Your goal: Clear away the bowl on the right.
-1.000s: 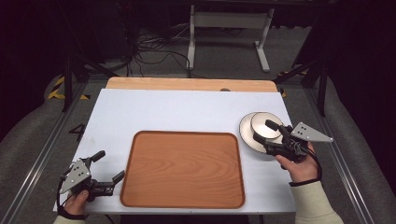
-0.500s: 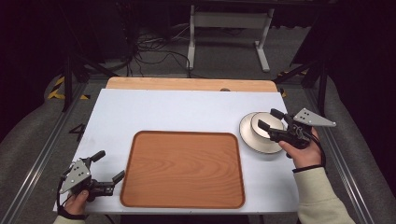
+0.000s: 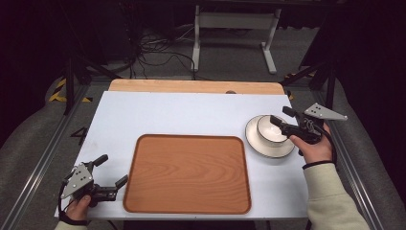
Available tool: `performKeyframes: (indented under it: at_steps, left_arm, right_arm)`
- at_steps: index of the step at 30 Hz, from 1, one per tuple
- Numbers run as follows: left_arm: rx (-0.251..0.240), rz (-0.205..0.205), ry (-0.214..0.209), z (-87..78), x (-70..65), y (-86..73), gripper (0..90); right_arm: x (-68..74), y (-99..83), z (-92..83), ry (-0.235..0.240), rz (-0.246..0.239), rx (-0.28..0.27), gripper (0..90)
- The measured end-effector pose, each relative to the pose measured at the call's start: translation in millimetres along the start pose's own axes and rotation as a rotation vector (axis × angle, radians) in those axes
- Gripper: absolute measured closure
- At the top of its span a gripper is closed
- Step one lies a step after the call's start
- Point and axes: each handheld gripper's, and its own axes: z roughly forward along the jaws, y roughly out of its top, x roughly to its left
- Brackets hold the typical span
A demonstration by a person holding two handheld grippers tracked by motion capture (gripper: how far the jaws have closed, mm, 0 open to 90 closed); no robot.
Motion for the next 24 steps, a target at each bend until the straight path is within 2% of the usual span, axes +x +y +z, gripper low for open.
performKeyframes:
  at_steps: [7, 11, 15, 21, 24]
  left_arm:
    - [-0.005, -0.001, 0.002, 0.1, -0.3, -0.2, 0.3]
    - [-0.007, 0.000, 0.002, 0.0, -0.4, -0.3, 0.3]
    - [-0.006, -0.001, 0.002, 0.1, -0.3, -0.2, 0.3]
    - [-0.002, -0.001, 0.000, -0.1, 0.0, -0.1, 0.3]
    - [-0.002, -0.002, 0.001, -0.2, 0.0, -0.1, 0.3]
  right_arm:
    - [-8.6, 0.1, 1.6, -0.044, 0.001, 0.043, 34.3]
    - [-14.8, -2.7, 4.2, -0.080, -0.002, 0.111, 38.6]
    - [-23.4, -5.2, 8.9, -0.110, 0.026, 0.203, 45.3]
    - [-36.6, -8.4, 18.0, -0.155, 0.068, 0.312, 48.1]
    - [-39.8, -7.9, 22.4, -0.170, 0.069, 0.375, 47.8]
